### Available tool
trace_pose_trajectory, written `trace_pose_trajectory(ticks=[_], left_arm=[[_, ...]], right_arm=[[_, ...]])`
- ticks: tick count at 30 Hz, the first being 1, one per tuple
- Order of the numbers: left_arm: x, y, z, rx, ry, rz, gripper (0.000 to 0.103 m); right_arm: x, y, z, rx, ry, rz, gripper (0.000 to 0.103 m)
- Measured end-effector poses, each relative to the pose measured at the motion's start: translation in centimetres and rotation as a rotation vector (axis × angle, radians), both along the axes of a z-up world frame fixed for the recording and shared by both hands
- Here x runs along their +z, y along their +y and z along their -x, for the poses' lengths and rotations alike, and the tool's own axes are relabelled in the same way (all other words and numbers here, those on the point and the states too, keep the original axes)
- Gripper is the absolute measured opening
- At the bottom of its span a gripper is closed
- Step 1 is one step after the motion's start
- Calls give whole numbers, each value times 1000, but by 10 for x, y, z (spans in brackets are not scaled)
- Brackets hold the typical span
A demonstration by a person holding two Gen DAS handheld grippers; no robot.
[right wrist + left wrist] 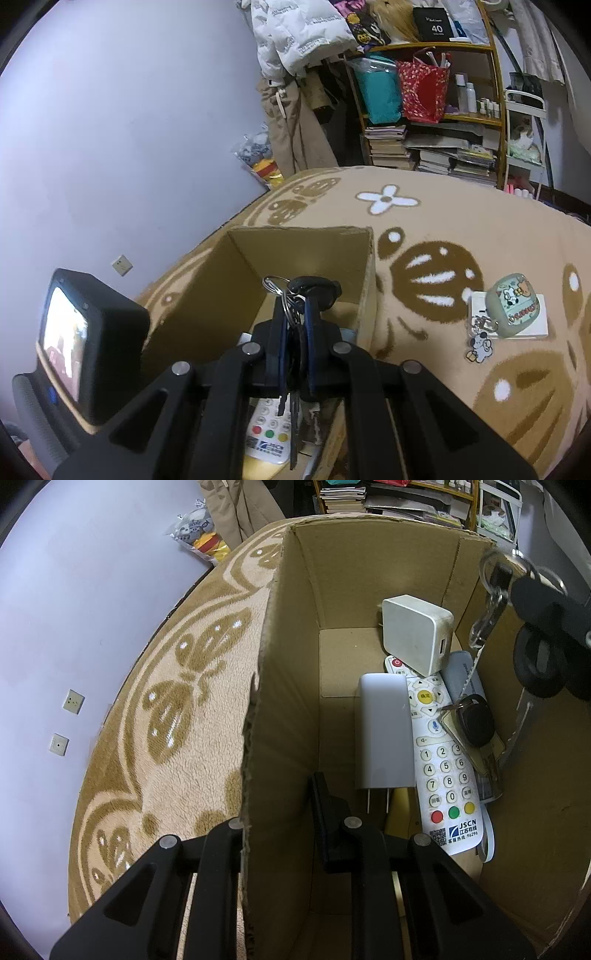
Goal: Organize rigid objects
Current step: 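Carry the keys over the box and release them inside, then return the right tool to the rug and grasp the green Cheers case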
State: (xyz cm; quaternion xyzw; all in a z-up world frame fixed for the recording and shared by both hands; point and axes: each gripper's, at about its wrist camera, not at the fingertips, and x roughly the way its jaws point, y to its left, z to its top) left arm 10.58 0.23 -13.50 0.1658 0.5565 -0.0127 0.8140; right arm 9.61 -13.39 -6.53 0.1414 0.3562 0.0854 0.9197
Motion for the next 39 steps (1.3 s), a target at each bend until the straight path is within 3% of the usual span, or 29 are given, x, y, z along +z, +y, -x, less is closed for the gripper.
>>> trace_pose_trajectory(ticks=[21,39], left_arm=[[0,0,0,0,0,0,18],[-1,0,1,-1,0,-3,19]], right_arm=[[-4,2,-4,-4,29,19,11],[7,-2,0,2,-7,21,11]])
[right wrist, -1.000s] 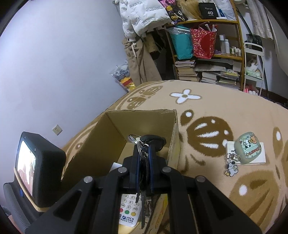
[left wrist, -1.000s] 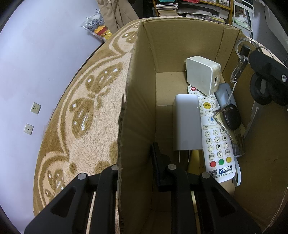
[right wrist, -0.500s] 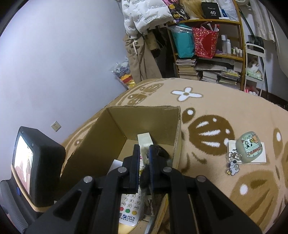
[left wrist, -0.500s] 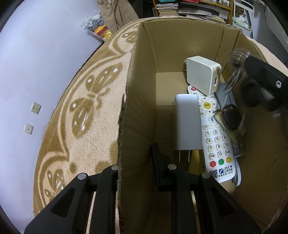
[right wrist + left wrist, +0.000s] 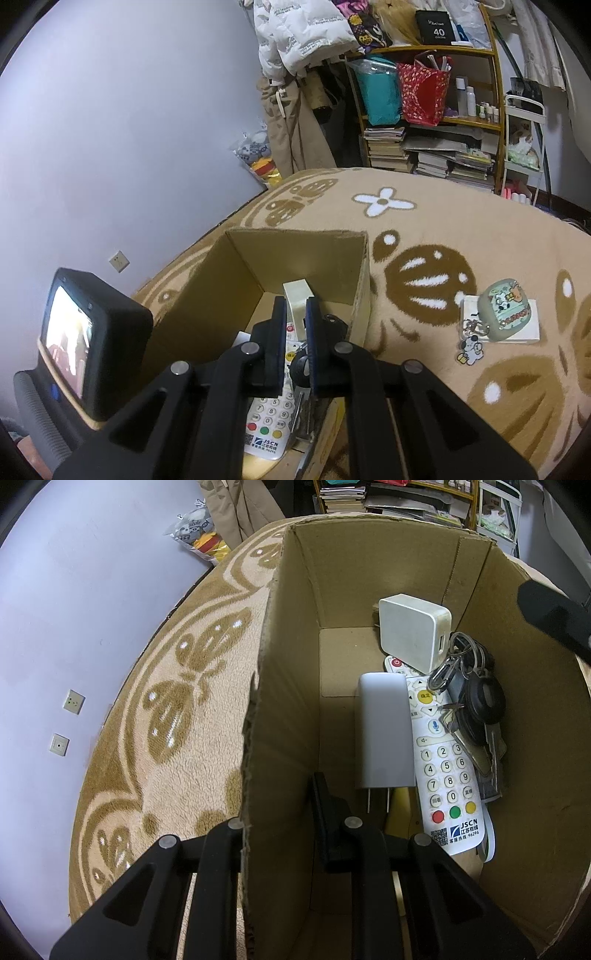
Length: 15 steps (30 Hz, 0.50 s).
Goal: Organize rigid objects
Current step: 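Return the right tool to the rug and grasp the green Cheers case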
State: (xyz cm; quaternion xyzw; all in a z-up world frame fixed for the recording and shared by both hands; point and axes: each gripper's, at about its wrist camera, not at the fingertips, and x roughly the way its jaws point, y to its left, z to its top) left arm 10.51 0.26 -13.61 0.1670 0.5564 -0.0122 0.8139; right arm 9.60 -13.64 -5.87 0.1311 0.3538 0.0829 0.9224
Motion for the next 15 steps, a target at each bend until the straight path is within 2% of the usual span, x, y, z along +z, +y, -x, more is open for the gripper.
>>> trace_pose_trajectory(ticks=[3,6,7,8,10,12,14,15], left_arm=[[0,0,0,0,0,0,19],[0,0,0,0,0,0,19],[0,0,0,0,0,0,19],[0,0,0,0,0,0,19],[0,0,0,0,0,-1,19],[0,0,0,0,0,0,19],[0,-1,0,-1,0,-2,19],[0,-1,0,-2,-1,-3,19]], right_arm=[[6,-6,3,-11,-17,-4,14],[14,-13,9,-65,-68,34,35],[16,-15,10,-81,-80,45,47],[17,-19,11,-95,-94,48,53],[19,-26,11,-107,-100,39,59],[20,-32,9,-123,-97,39,72],[20,-40,8,-148,-102,51,93],[20,-43,8,-160,-106,57,96]])
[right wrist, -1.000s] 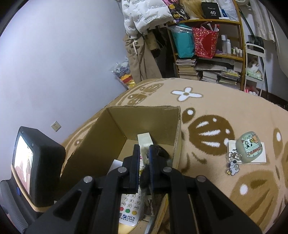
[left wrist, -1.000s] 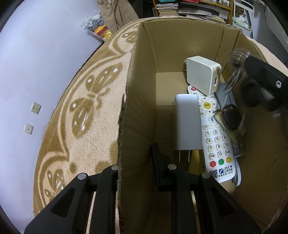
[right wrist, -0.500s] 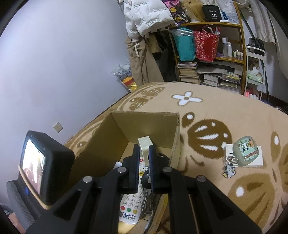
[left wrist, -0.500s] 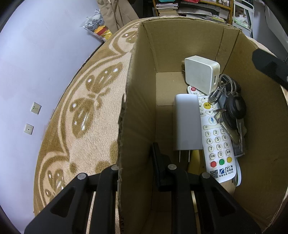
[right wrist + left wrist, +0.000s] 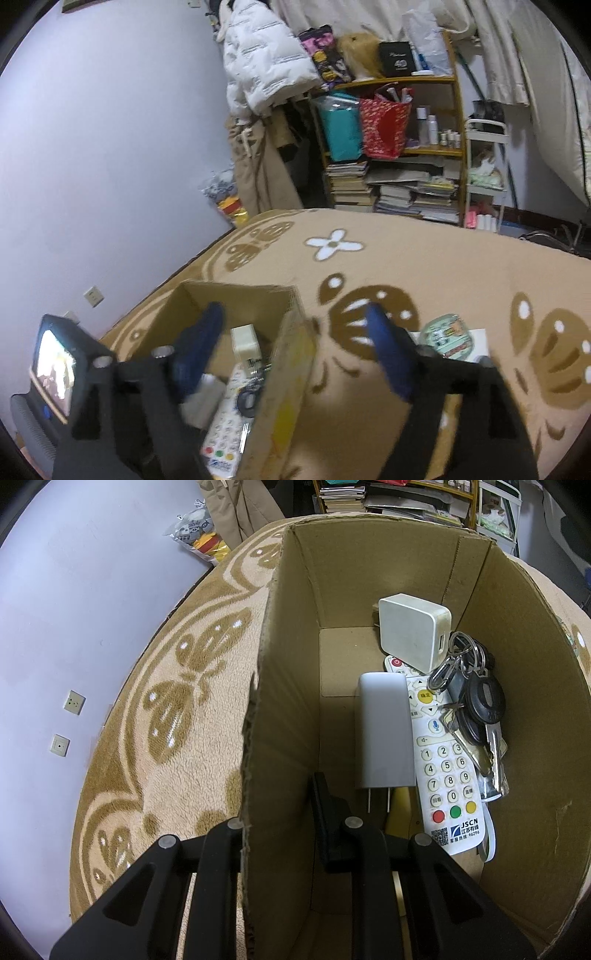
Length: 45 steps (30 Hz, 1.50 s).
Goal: Organize rigid objects
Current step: 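Return the right tool to the rug and grasp the green Cheers case, then lift the green case, carry it over the box and release it inside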
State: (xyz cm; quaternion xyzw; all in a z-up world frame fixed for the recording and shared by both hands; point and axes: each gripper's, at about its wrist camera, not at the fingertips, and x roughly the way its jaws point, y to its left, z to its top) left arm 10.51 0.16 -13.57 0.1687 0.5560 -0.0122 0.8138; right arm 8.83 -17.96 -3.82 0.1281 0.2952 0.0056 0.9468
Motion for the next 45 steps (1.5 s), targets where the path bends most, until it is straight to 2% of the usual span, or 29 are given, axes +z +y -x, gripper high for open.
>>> trace_pose_trajectory(ticks=[4,12,23,24,28,36,39,41,45], left_arm=[[0,0,0,0,0,0,19],[0,0,0,-1,0,-2,20],[0,3,-1,0,3,0,20],[0,4,-2,-1,3,-2,20],[-1,3,-1,0,3,-3,20],[-1,-1,0,0,3,-5,20],[-1,-1,0,0,3,-5,20],[-1,-1,0,0,3,-5,20],[-1,-1,0,0,3,-6,20]], right_arm=[[-2,-13,-4,-34,12,28,102],[-19,-47,-22,-95,68,55,102],[-56,-93,-39,-169,147,7,101],[-61,-97,-39,-174,154,2,100],[-79,-109,-45,-186,221,-23,70],[-99,-115,-45,-185,308,-44,70],[-101,-111,-44,-187,301,-9,70],[-101,-109,-43,-193,311,16,63],[-100,-108,-41,-219,330,35,62]])
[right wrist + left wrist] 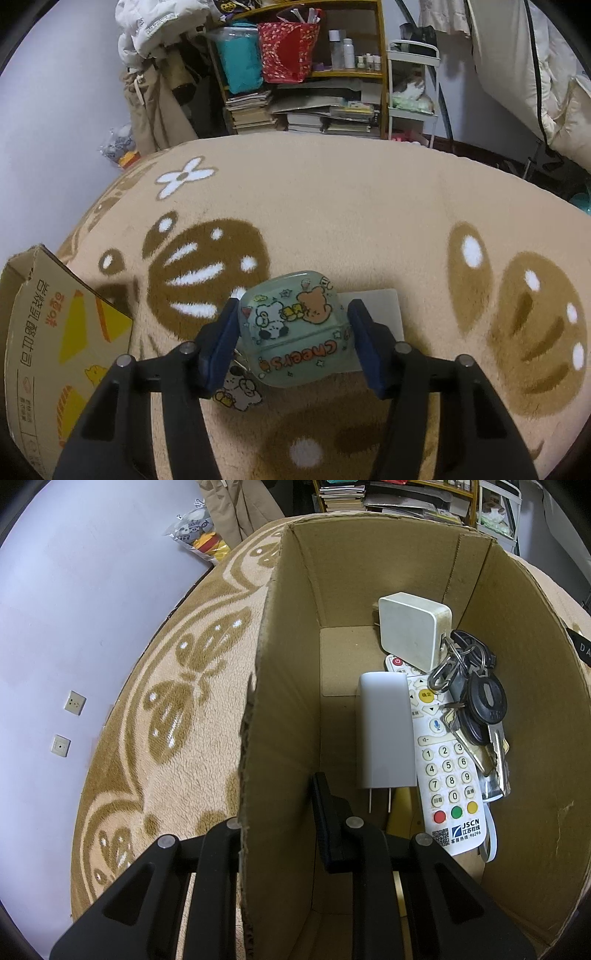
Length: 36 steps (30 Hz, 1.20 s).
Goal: Organize rigid objects
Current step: 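Lift the green case, carry it over the box and release it inside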
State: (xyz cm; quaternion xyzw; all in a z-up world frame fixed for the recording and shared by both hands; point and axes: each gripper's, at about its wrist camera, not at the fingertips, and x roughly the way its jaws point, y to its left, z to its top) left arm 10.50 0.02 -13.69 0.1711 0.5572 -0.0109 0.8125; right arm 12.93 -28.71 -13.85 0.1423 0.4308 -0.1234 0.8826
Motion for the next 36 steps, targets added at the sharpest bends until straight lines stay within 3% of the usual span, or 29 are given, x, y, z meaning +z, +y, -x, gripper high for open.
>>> trace_pose_trajectory(ticks=[16,36], left_arm=[[0,0,0,-1,1,-1,20],[1,0,0,-2,0,-2,20]], right_arm=[[8,-1,13,-19,-25,-45,62],[80,27,25,55,-207,-16,62]])
